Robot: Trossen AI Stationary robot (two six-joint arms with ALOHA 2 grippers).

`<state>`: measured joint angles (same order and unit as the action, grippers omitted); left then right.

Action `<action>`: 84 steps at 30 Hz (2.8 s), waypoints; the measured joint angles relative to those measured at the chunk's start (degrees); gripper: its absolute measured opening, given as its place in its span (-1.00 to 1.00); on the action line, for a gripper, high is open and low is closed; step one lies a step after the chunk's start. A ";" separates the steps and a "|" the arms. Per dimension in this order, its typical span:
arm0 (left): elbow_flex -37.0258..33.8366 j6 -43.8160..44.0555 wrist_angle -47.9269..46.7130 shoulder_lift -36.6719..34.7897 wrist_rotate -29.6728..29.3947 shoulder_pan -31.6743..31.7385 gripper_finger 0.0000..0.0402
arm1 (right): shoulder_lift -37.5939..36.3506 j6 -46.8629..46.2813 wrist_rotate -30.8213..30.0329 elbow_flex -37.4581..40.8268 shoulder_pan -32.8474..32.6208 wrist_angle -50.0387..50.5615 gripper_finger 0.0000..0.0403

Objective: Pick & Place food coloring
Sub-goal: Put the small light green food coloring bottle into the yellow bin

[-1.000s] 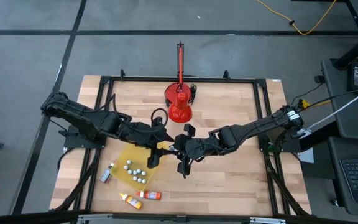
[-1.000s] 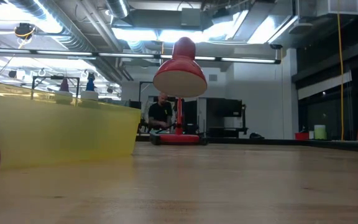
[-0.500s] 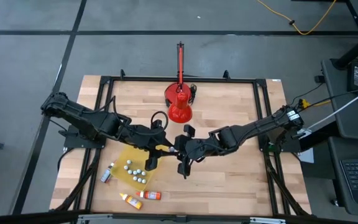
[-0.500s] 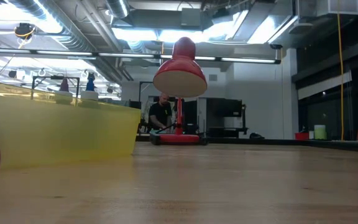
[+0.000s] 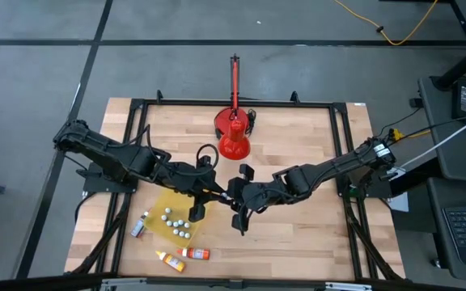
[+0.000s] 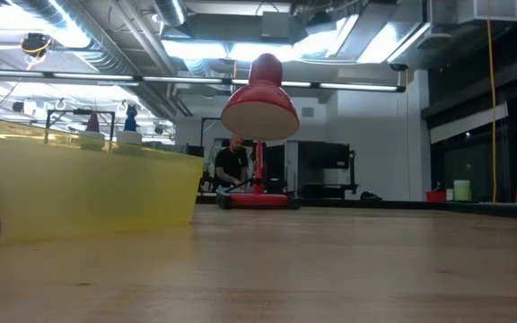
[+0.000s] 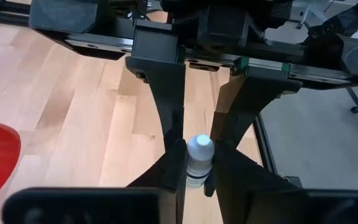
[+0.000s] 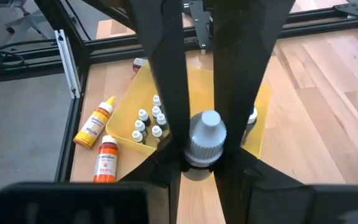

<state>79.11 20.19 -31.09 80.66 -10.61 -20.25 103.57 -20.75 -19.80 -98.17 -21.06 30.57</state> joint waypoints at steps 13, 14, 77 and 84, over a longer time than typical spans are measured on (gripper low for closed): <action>0.00 0.46 -0.44 -0.10 0.53 -0.31 -0.75 | -0.04 3.08 3.18 0.00 0.26 -0.42 -0.37; 0.00 0.62 -0.65 -0.12 0.52 -0.43 -0.75 | -0.04 3.02 3.39 0.00 0.26 -0.44 -0.33; -29.07 84.43 -17.08 15.66 -36.43 -35.32 -0.77 | -0.20 3.01 8.29 -0.02 -0.09 5.44 0.13; -29.09 86.80 -17.05 17.92 -34.19 -36.01 -0.76 | -0.20 3.03 8.30 0.00 -0.13 5.47 0.13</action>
<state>50.02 106.99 -48.14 98.59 -44.80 -56.26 103.37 -17.72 -11.50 -98.17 -21.19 36.04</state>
